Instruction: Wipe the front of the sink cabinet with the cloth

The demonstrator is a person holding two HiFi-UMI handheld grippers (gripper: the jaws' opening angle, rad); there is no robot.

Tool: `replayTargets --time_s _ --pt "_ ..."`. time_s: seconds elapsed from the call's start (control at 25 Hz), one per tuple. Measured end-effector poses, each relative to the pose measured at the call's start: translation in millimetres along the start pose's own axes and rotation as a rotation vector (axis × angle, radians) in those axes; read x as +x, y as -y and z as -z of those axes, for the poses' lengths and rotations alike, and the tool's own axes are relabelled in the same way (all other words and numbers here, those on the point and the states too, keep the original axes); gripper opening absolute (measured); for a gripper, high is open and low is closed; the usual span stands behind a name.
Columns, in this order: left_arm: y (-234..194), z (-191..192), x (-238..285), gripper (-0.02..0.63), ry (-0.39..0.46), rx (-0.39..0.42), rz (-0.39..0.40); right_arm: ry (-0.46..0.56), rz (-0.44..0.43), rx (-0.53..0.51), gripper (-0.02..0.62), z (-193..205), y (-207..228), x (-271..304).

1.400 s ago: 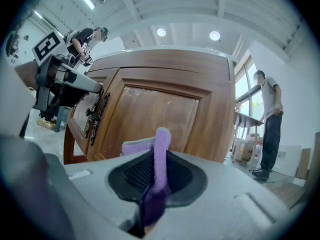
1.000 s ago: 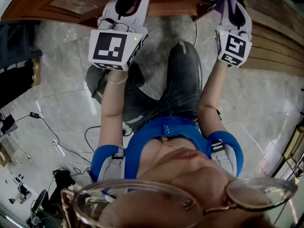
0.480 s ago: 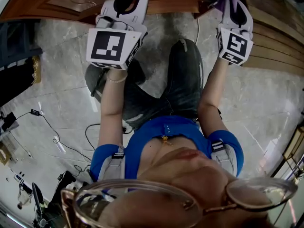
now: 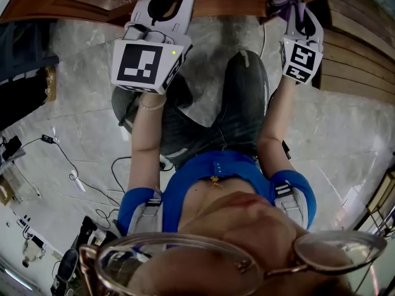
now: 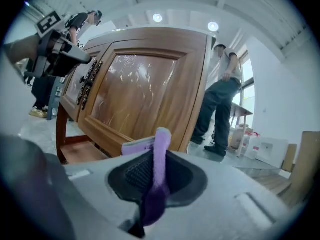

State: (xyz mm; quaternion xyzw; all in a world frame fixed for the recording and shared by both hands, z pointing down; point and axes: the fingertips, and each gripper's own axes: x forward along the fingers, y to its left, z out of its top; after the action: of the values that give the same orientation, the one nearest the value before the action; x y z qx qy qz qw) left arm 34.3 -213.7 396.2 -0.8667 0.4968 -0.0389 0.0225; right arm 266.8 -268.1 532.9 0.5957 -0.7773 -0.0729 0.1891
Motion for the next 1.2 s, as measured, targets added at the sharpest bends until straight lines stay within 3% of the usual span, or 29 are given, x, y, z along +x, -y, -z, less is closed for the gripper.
replayTargets --time_s 0.36,1.2 --pt "0 -1 -7 0.002 -0.008 -0.015 -0.016 0.015 0.015 0.019 0.054 2 -3 1" --pt "5 10 -2 0.002 -0.027 -0.032 0.008 0.099 -0.218 0.023 0.052 -49 -106 10"
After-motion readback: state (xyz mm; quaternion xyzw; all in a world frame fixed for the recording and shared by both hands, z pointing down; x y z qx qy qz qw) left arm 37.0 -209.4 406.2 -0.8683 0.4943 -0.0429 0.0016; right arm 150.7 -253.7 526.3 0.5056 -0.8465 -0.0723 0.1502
